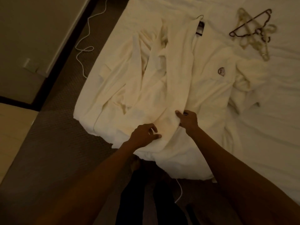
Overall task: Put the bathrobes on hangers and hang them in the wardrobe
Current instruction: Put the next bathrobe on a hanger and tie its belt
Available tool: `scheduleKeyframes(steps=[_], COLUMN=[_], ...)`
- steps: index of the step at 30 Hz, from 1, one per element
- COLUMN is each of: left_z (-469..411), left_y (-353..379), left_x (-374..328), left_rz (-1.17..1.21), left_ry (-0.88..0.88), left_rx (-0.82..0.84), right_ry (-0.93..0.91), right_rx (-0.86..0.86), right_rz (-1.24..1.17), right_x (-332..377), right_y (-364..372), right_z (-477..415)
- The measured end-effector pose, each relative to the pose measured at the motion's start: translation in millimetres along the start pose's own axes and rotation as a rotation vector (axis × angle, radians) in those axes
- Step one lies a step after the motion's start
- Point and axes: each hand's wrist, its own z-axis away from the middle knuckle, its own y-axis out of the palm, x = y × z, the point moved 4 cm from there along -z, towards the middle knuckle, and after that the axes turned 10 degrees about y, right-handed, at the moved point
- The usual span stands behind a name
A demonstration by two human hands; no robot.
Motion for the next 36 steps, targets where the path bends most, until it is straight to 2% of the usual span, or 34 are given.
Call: scheduleKeyframes(steps=[2, 4, 9, 11, 12, 14, 18, 20, 22, 25, 27, 30, 36], left_z=[12.5, 29.3, 60.9, 63.3, 62.2, 59.0, 52.7, 48.2, 42.0, 41.2, 37.9, 27.0, -19.4], left_y=[9.7, 12.8, 19.1, 15.7, 15.4, 19.3, 15.5, 13.3, 18.4, 32.8, 26.8, -5.9, -80.7], left_x=[21.2, 40.6, 64.7, 69.5, 70.0, 59.5, 14.8, 1.7, 5.8, 19.6, 23.7, 20.8, -13.2], left_rz=[-0.121, -0.246, -0.488, -0.359, -0.183, 0.056, 0.220, 0.352, 0.302, 0.006, -0.020, 0.103, 0.091], left_ry=[-0.021, -0.025, 0.082, 0.030, -0.036, -0.114, -0.169, -0.221, -0.266, -0.226, -0.174, -0.171, -0.098], left_rx=[0.007, -0.071, -0.182, -0.174, -0.129, 0.067, 0.513, 0.590, 0.573, 0.644, 0.563, 0.296, 0.056], right_ry=[0.104, 0.148, 0.161, 0.131, 0.103, 0.043, -0.085, -0.096, -0.128, -0.160, -0.102, -0.039, -0.081], right_rx=[0.189, 0.293, 0.324, 0.338, 0.335, 0.272, 0.052, 0.014, -0.022, -0.085, -0.112, -0.119, -0.126], right_rz=[-0.060, -0.012, -0.040, -0.138, -0.162, -0.114, 0.099, 0.111, 0.171, 0.417, 0.521, 0.561, 0.384], right_x=[-11.5, -22.9, -47.3, -45.6, -42.6, -37.6, -27.2, -25.9, -25.7, -33.8, -41.5, -41.3, 19.0], right_y=[13.1, 25.5, 41.4, 42.5, 41.4, 36.1, 20.1, 12.8, 5.2, -6.0, -14.1, -23.9, -33.1], right_z=[6.0, 16.3, 27.6, 32.4, 33.6, 33.6, 31.8, 29.9, 28.3, 20.2, 17.4, 17.7, 15.6])
